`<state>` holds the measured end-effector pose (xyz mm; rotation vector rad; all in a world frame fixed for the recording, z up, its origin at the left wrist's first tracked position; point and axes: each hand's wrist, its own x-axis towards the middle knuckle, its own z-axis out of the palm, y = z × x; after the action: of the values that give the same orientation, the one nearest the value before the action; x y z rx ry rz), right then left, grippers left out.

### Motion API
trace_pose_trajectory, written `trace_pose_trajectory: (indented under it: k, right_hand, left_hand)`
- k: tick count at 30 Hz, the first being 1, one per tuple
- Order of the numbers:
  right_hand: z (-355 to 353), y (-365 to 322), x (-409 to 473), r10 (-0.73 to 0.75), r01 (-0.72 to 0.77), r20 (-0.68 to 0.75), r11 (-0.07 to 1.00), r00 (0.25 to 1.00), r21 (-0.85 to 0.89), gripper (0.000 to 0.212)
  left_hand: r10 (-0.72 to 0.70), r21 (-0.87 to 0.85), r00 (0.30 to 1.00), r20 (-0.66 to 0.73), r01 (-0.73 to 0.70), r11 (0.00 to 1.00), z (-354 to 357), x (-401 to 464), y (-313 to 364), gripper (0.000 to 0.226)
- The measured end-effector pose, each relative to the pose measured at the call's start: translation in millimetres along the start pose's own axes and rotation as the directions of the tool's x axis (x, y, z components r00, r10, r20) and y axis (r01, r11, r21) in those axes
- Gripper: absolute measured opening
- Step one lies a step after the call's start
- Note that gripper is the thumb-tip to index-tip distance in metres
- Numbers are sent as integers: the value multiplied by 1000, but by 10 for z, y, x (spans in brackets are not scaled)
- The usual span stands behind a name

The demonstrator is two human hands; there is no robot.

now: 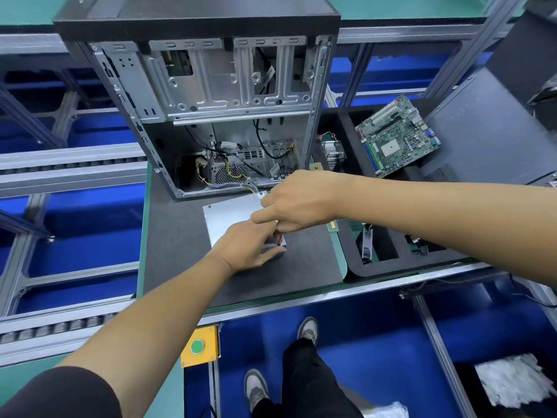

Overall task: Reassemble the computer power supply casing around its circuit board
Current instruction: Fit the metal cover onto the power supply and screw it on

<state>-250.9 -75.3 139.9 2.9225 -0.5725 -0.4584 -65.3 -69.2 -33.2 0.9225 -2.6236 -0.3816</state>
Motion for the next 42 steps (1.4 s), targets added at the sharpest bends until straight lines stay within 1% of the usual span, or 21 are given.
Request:
trace_pose_trajectory:
  k: [2,4,5,7,9,11,13,15,17,19,21,24,27,30,32,34,35,37,38,40,42]
  right_hand:
    - [11,2,-8,63,-60,-20,987,998,148,24]
    - [2,-1,-18,47,-36,-25,940,999,339,31]
    - [-13,1,-22,16,-7,-23,930,1000,368,33]
    - [-39,2,-2,-66,66,-11,954,998,292,34]
    - [-40,11,21,-112,114,-22,978,993,172,27]
    - [-14,40,31,-91,94,-39,993,995,66,20]
    - [16,43,32,-35,35,-28,999,999,-11,21]
    - [48,19,28,53,-53,6,999,999,10,20]
    - [30,-1,34,133,-135,37,988,990,80,15]
    - [-60,-6,26,166,-176,67,970,984,166,24]
    - [-145,-4,34,169,-184,89,962,982,201,32]
    - [-169,-5,51,191,-215,136,956,972,198,30]
    - [-149,-23,35,227,-239,127,967,966,93,29]
    - [-153,-15,-26,219,-215,93,975,971,-54,31]
    - [-151,-8,-42,184,-178,84,981,979,-81,28]
    - [-181,11,-43,88,-78,103,992,991,-95,21]
    - [-189,13,-41,61,-48,114,993,992,-111,18]
    - [-165,-2,-46,85,-73,98,991,992,-115,16]
    - [-156,-7,-49,121,-112,83,987,989,-112,17]
    - [-136,-13,-54,208,-200,61,973,976,-116,25]
    - [-121,-34,-59,274,-266,62,958,960,-110,34]
  left_hand:
    - [5,-12,1000,-17,-5,1000,-4,0,7,28]
    - [3,-27,999,-32,-4,1000,-8,-5,18,28]
    - [-4,-39,1000,-21,3,999,-12,-5,19,26]
    - [-9,-42,1000,-8,8,999,-13,-10,19,24]
    - [-14,-27,1000,-9,14,1000,-20,-9,19,22]
    - [-56,-20,998,31,57,998,-21,6,19,25]
    - [-81,-3,994,70,81,997,-4,21,8,35]
    - [-77,-24,995,57,79,997,-7,18,3,42]
    - [-77,-73,996,42,80,994,-48,14,20,37]
    - [-97,-110,995,32,100,989,-116,5,59,24]
    - [-175,-168,984,3,174,970,-183,-16,121,23]
    - [-379,-393,926,-9,345,852,-251,32,239,46]
    - [-460,-556,885,-64,352,753,-279,80,389,49]
    - [-425,-598,902,-75,300,743,-302,76,481,35]
    - [-402,-635,915,16,320,703,-337,89,481,19]
    - [-360,-614,928,97,341,712,-388,92,437,6]
    - [-331,-606,935,127,337,720,-419,92,429,7]
    - [-310,-634,933,182,353,688,-475,101,436,8]
    - [-334,-637,926,174,365,679,-511,113,443,10]
    - [-438,-624,895,83,389,677,-572,129,449,25]
    - [-478,-629,878,15,379,678,-609,130,462,21]
